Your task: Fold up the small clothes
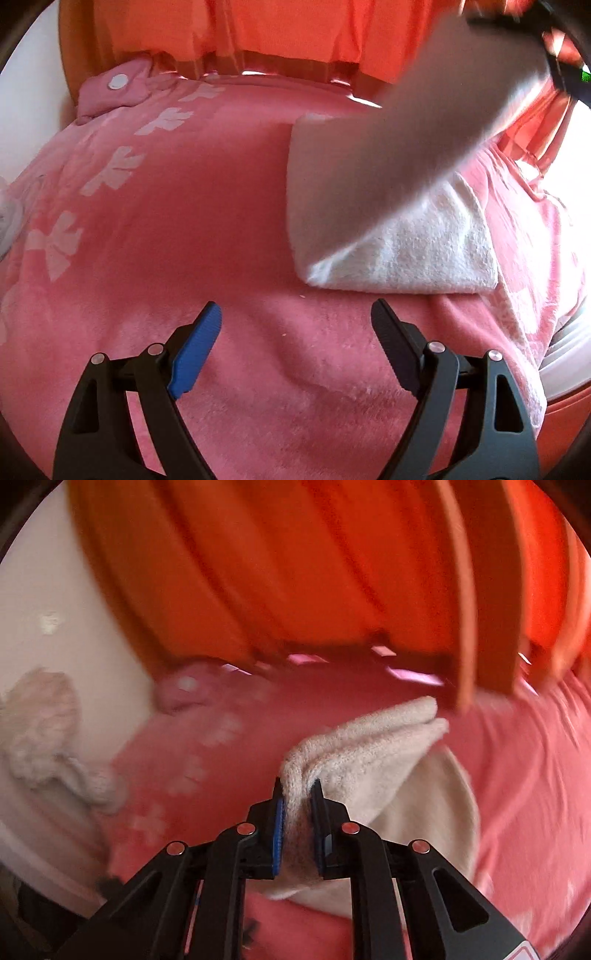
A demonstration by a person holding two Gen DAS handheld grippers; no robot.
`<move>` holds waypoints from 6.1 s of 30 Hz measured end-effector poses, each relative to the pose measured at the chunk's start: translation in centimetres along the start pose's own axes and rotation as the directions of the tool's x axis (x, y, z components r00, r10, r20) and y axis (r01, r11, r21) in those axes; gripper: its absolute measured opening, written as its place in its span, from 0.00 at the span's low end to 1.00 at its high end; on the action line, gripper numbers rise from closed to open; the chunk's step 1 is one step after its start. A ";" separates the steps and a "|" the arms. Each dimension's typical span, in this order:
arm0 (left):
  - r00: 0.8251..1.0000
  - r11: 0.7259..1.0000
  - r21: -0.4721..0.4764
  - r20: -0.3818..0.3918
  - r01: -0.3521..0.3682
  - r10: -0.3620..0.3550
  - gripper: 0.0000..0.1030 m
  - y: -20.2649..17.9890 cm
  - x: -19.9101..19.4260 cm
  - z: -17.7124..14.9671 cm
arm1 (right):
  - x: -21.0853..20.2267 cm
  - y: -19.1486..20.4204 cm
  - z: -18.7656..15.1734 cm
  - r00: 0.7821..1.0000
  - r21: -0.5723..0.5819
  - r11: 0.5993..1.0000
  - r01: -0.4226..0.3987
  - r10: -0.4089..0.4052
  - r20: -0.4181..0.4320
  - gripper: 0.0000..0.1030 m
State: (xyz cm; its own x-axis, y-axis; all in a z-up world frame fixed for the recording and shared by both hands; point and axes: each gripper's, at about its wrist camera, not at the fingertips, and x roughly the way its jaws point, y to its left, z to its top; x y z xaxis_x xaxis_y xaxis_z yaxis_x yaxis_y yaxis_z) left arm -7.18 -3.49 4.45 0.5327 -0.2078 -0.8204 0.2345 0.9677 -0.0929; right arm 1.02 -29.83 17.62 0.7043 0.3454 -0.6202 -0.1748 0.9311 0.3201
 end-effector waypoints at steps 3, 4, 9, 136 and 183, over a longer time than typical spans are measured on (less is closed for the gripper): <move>1.000 1.000 -0.009 0.011 -0.016 0.016 0.80 0.6 -0.7 -0.1 | -0.8 0.4 0.2 0.999 0.003 1.000 0.000 0.000 0.036 0.11; 1.000 1.000 -0.011 0.011 -0.016 0.016 0.80 0.7 -0.8 -0.2 | -1.1 -0.3 -0.2 0.999 0.020 1.000 0.002 -0.003 0.040 0.11; 1.000 1.000 -0.016 0.006 -0.010 0.010 0.80 1.1 -0.8 -0.3 | -0.3 -12.4 -8.8 0.988 0.324 0.934 0.150 -0.127 -0.091 0.11; 0.902 0.862 -0.264 0.137 0.432 -0.410 0.43 12.8 16.5 24.0 | 24.5 -9.9 -0.3 1.000 0.320 0.947 0.021 -0.026 0.012 0.23; 0.973 0.980 0.057 0.146 -0.190 0.180 0.91 8.5 8.5 9.6 | 15.2 -1.4 -12.8 0.850 0.062 0.848 0.526 -0.525 -0.039 0.74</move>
State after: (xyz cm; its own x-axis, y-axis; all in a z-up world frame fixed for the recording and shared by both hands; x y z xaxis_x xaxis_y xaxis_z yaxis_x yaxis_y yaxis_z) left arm 7.13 1.56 2.11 0.6793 -0.0487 -0.7323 0.1746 0.9799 0.0969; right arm 3.16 -24.39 -1.39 0.6641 -0.1902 -0.7230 0.2647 0.9643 -0.0106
